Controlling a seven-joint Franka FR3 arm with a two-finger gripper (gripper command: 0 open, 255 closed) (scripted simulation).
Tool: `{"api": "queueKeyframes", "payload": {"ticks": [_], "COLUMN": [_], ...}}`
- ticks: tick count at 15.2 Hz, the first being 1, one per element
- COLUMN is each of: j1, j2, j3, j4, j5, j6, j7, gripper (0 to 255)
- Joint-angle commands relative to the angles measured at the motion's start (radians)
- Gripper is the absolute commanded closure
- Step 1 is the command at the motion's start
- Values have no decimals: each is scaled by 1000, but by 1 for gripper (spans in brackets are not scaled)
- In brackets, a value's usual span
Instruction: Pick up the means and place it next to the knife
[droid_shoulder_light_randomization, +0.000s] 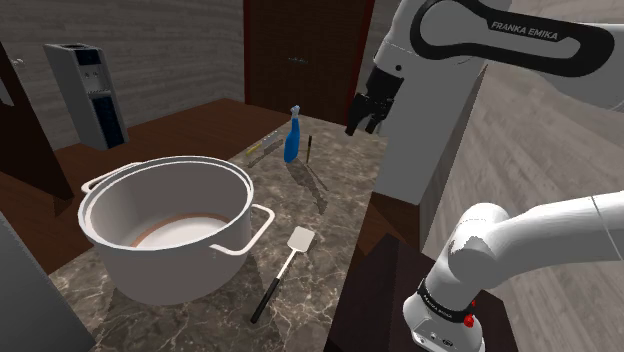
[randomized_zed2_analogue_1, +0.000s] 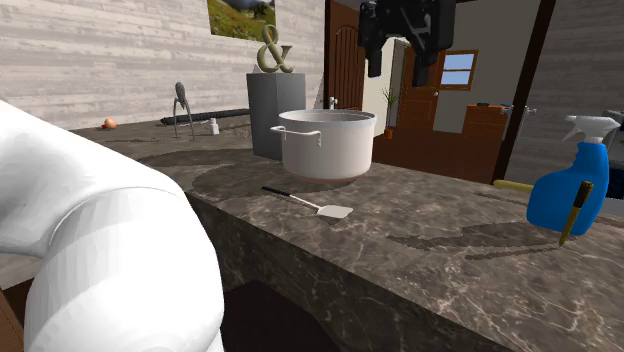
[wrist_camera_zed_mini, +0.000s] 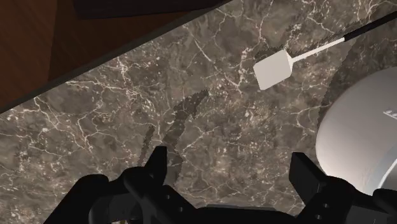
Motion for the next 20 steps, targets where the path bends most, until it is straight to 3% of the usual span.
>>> {"api": "queueKeyframes", "payload": {"ticks": [1,11,20], "j1": [0,-52,-92], "j2": [0,-71,58], "j3": [0,273,560], "j4": [0,-235,-284], "j5": [0,145,309], "j6": [0,117,265], "j7": [0,512,981], "gripper": [0,0,0]}}
